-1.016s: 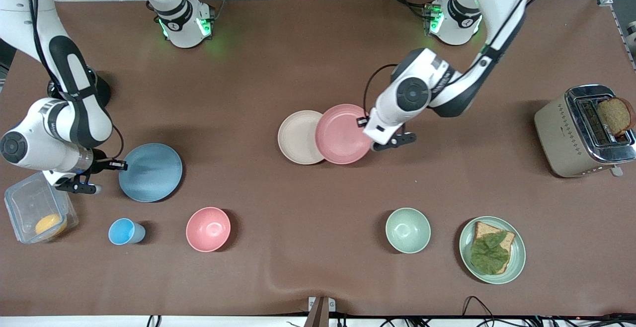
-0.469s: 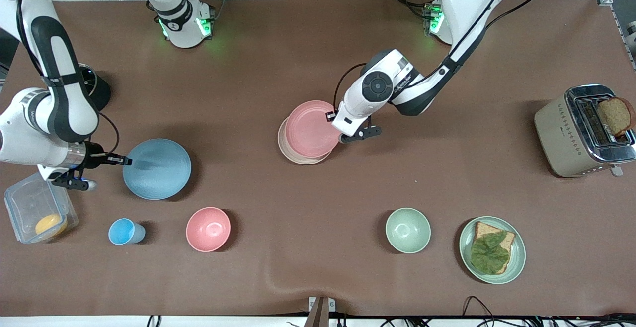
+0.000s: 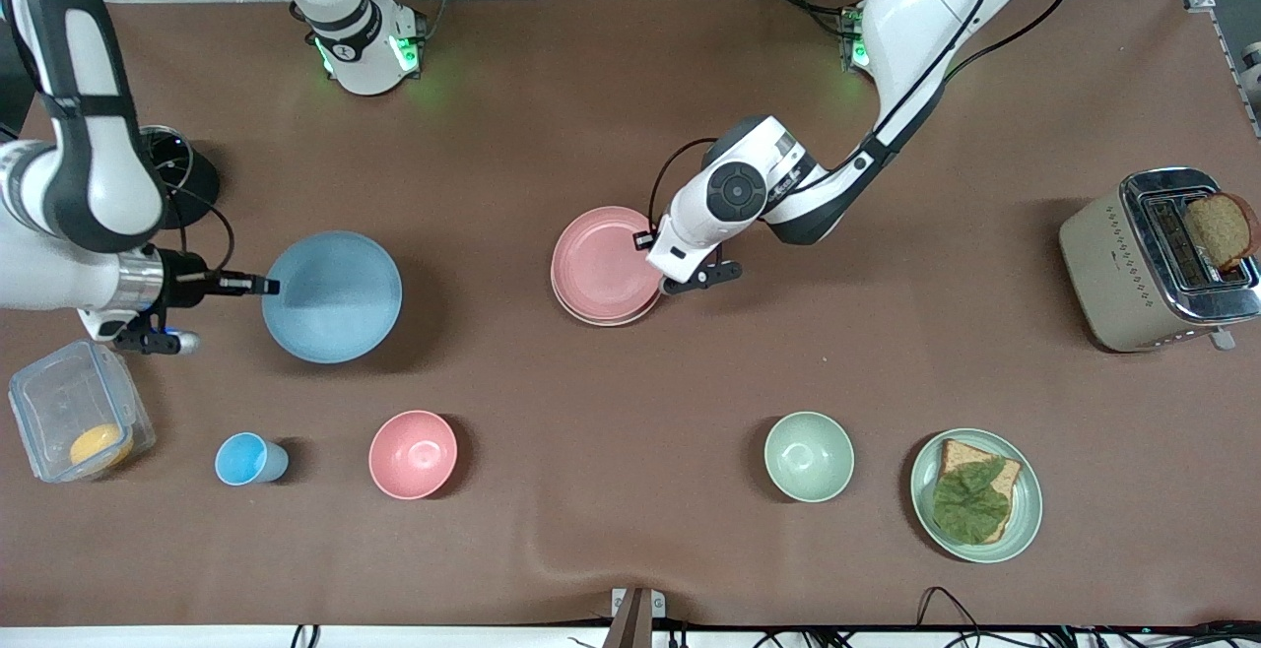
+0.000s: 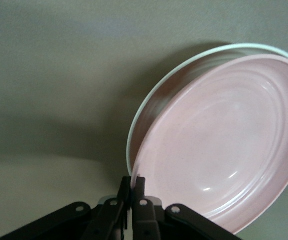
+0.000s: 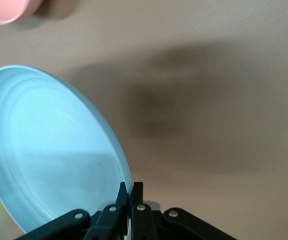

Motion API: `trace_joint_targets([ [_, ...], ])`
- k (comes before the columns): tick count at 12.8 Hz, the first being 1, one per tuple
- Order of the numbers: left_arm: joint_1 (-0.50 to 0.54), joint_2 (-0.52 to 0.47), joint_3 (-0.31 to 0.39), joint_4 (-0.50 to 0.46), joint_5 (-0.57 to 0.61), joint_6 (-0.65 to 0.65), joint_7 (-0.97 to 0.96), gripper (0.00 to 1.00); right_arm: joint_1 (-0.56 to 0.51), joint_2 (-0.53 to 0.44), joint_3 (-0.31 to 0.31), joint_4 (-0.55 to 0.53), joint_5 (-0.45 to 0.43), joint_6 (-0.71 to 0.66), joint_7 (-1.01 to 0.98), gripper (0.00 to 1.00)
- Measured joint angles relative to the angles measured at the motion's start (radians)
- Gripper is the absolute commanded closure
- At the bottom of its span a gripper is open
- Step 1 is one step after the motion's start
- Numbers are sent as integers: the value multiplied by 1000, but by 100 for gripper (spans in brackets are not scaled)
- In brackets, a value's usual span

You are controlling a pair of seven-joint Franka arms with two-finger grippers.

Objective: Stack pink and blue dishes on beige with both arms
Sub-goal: 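Release the pink plate and raise the left gripper away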

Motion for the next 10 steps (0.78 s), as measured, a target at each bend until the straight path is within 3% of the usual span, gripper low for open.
trace_joint_targets([
  [1,-2,6,0,8,0,0,0,19,0,-14,1,3,18,-29,-5,100],
  [2,-5,11,1,17,0,0,0,0,0,-17,4,3,37,-45,-12,100],
  [4,-11,17,4,38,0,0,0,0,11,-11,24,0,82,-68,-21,100],
  [7,13,-8,11,89,2,-1,0,0,122,0,42,-5,123,-67,-21,100],
  [10,125,-154,12,116,4,-118,36,0,241,11,46,-16,184,-50,-18,100],
])
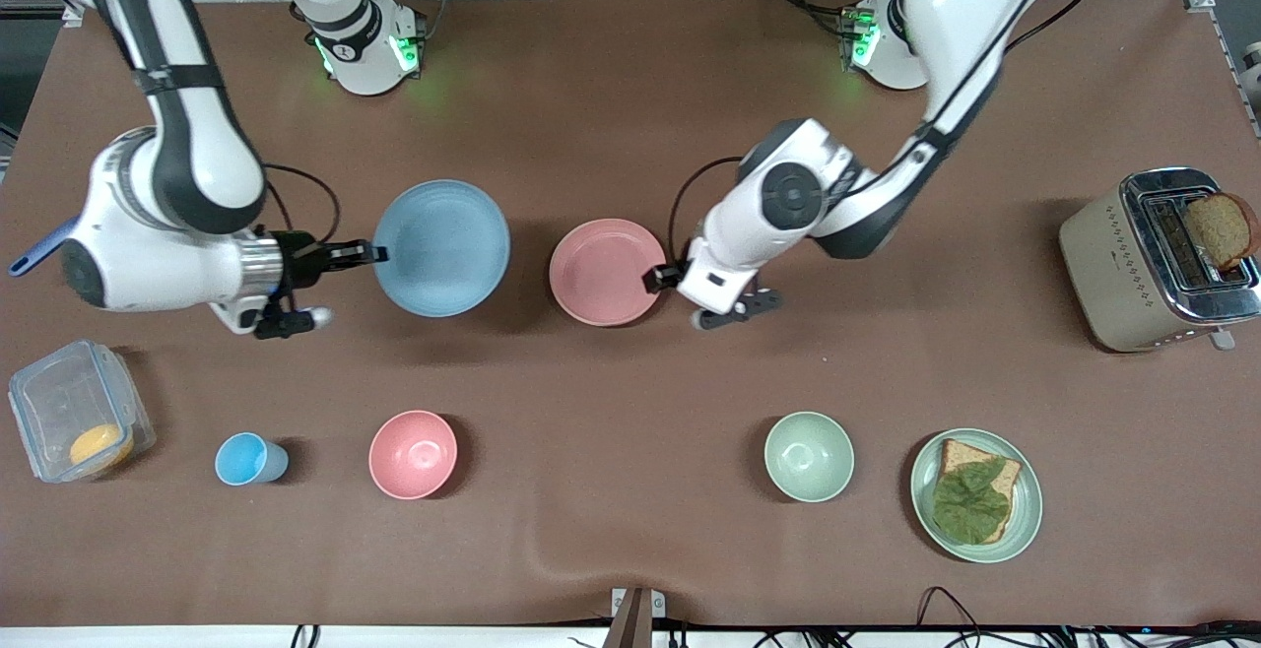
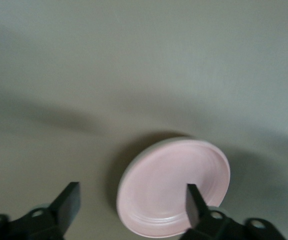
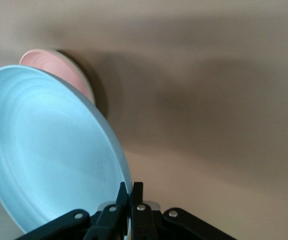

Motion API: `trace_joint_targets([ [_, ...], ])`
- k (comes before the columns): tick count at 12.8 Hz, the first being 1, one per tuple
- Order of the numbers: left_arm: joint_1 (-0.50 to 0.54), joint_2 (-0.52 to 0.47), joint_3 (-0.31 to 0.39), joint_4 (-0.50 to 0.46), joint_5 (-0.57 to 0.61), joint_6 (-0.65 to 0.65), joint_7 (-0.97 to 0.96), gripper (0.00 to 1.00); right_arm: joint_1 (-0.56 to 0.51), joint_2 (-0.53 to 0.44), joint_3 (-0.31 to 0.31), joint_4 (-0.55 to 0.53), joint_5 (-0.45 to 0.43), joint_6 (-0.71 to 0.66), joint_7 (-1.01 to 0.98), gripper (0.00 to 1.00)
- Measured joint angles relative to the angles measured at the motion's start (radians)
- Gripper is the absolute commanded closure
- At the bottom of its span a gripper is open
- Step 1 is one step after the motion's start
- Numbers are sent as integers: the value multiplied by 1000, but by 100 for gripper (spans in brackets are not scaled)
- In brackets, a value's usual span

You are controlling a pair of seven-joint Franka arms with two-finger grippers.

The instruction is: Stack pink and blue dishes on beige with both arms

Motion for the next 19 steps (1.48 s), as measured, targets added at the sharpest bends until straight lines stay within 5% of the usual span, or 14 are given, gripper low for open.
trace_joint_targets([
  [6,266,-330,6,7,0,-320,306,0,255,89,2,-18,64,259,8,100],
  [11,418,-449,13,101,0,-570,609,0,372,152,1,-21,75,404,83,100],
  [13,406,-465,55,146,-1,-619,681,0,380,176,0,-22,78,440,83,100],
  [17,202,-496,330,154,-5,-672,797,0,408,208,1,-22,81,492,87,100],
  [19,185,-500,363,154,-8,-681,810,0,421,213,0,-22,81,510,100,100],
])
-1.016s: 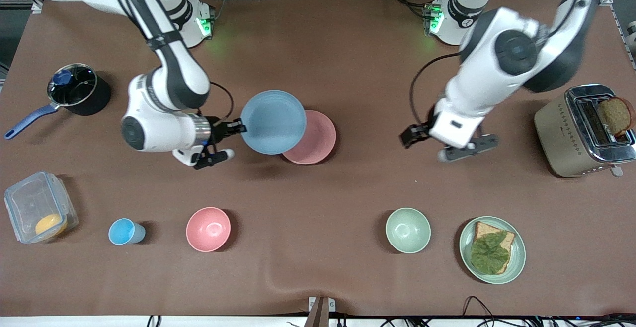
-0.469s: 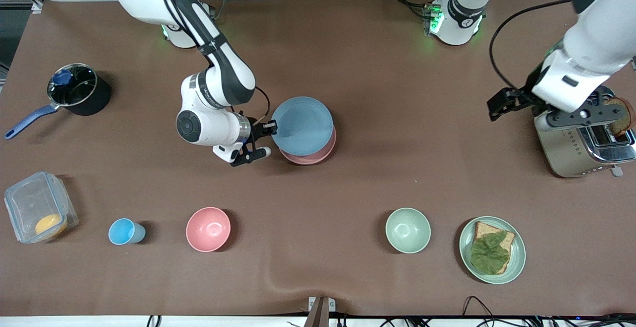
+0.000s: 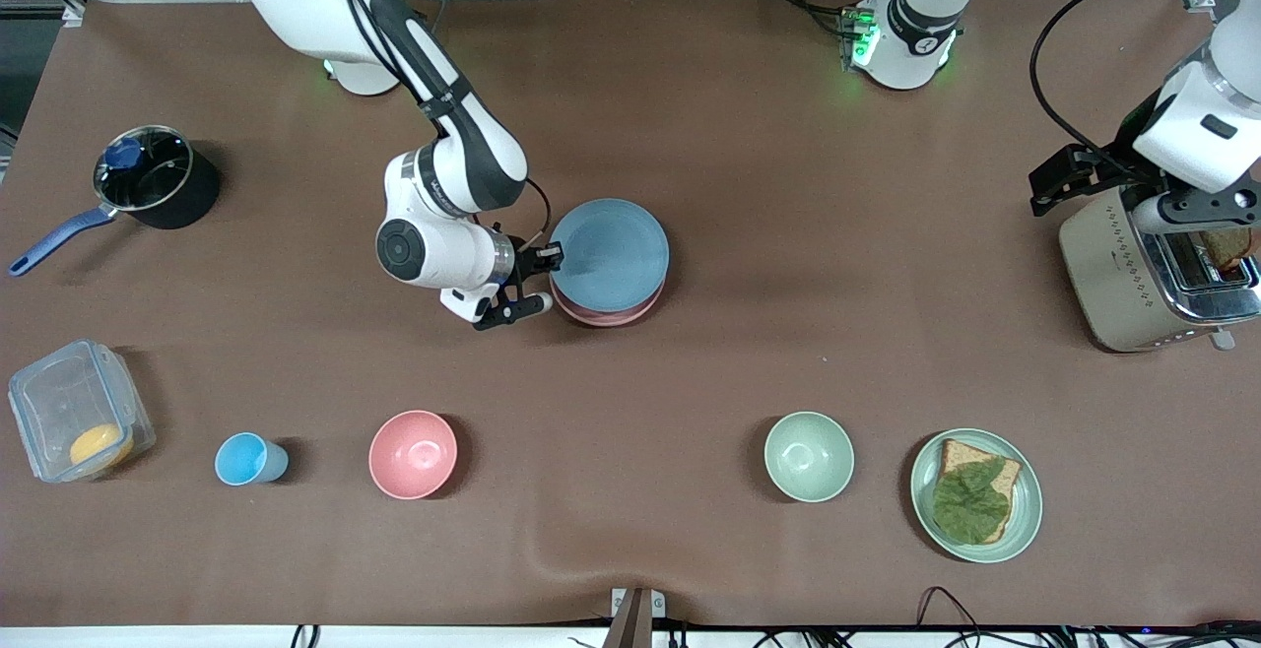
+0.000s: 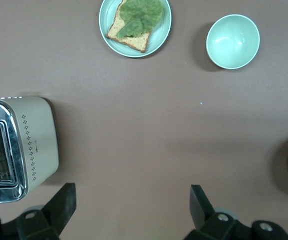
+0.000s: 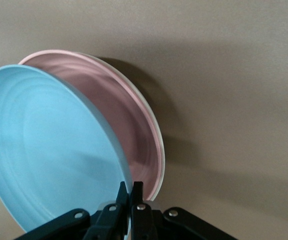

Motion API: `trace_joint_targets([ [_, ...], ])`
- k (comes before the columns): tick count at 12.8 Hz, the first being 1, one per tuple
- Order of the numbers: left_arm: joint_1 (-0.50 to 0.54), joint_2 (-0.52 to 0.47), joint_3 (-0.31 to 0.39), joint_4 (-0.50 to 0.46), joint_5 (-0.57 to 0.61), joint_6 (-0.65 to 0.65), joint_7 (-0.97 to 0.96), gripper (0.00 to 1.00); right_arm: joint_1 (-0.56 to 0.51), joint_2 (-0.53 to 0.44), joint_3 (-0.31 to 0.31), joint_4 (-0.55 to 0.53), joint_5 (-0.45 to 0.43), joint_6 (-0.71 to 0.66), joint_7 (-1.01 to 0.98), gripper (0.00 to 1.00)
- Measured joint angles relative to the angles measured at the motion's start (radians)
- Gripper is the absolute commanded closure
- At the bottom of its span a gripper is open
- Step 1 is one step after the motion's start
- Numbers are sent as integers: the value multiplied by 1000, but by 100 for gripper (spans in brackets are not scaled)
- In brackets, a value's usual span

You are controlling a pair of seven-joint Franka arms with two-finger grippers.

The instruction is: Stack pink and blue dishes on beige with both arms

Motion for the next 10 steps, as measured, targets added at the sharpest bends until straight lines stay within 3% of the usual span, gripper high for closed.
trace_joint_targets([
  [2,-31,-9,33,0,0,-6,0,0,15,5,0,0,0,14,13,100],
  [3,-40,-14,41,0,0,-9,0,0,22,6,0,0,0,20,18,73],
  [4,-43,-19,43,0,0,-15,0,0,24,7,0,0,0,23,19,8],
  [5,-44,-22,43,0,0,-26,0,0,24,7,-3,0,0,24,19,0],
  [10,-44,-26,46,0,0,-43,0,0,-3,-9,-28,16,0,-11,18,0],
])
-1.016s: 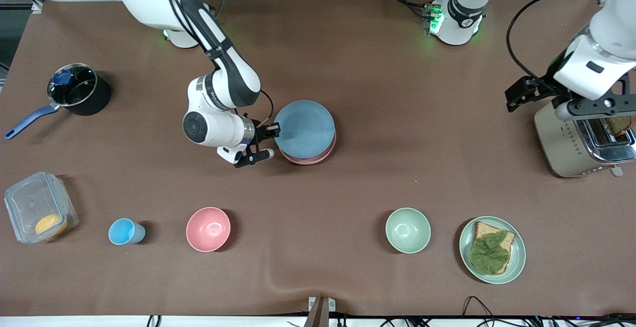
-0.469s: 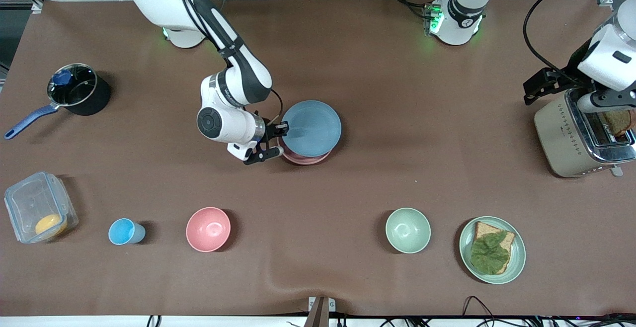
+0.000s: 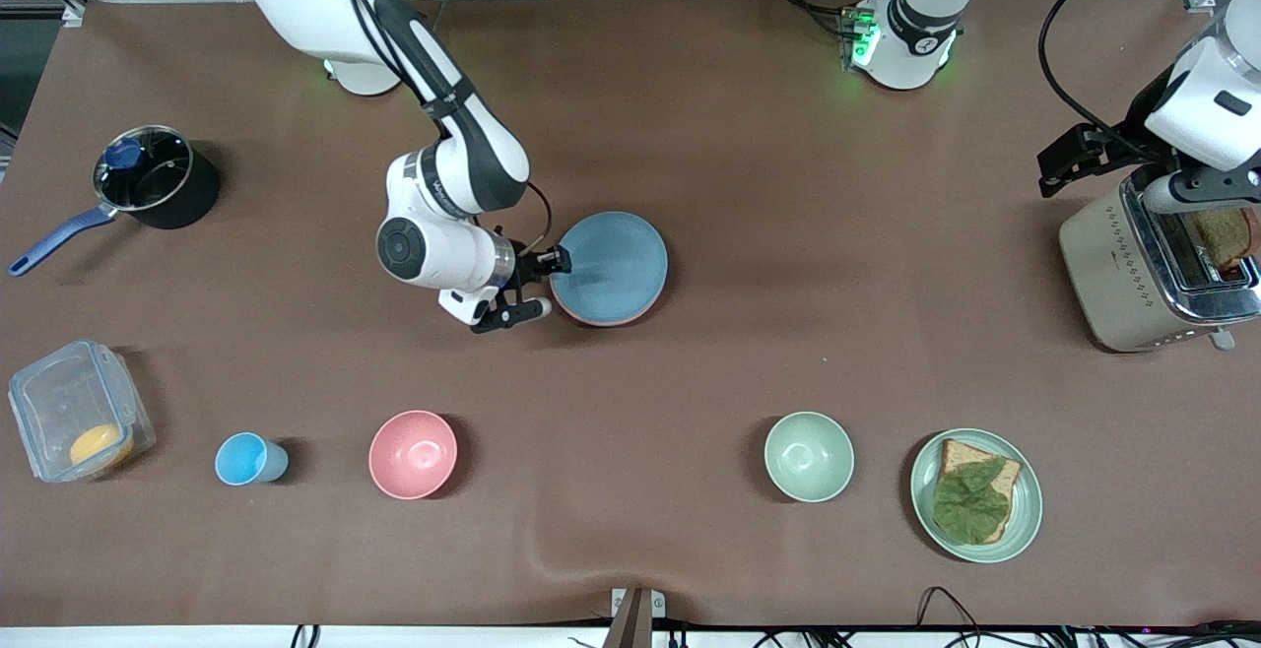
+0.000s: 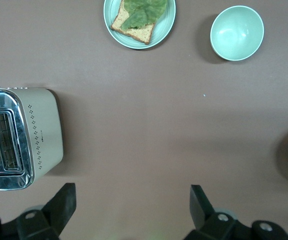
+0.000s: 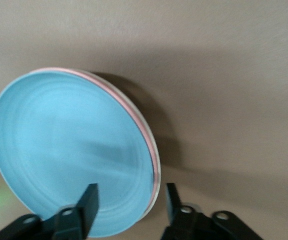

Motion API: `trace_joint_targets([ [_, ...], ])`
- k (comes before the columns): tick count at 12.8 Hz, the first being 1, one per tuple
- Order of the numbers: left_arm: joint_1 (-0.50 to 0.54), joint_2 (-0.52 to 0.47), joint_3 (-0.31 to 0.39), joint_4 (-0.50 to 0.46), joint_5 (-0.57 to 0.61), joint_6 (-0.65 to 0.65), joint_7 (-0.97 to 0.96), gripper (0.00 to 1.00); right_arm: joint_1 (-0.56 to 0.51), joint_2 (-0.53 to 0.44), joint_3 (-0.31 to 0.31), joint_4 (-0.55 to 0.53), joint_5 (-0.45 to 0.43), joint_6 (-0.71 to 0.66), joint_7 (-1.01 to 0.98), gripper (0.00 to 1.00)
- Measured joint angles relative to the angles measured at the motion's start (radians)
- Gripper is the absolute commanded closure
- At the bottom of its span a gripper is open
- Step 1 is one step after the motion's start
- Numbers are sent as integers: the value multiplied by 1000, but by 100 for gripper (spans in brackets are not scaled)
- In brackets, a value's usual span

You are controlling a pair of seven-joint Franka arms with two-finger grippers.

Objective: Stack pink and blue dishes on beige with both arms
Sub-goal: 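Open the right gripper and withdraw it toward the saucepan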

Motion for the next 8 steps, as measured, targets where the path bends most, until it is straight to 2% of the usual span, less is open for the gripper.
trace_joint_targets([
  [2,0,-4,2,0,0,-7,0,0,-77,-46,-7,14,-26,-81,-3,0],
  [5,-1,-7,2,0,-1,-15,0,0,-258,-138,-12,33,-235,-212,-45,0],
  [8,-1,-13,3,0,-4,-24,0,0,-359,-232,-13,69,-430,-308,-61,0],
])
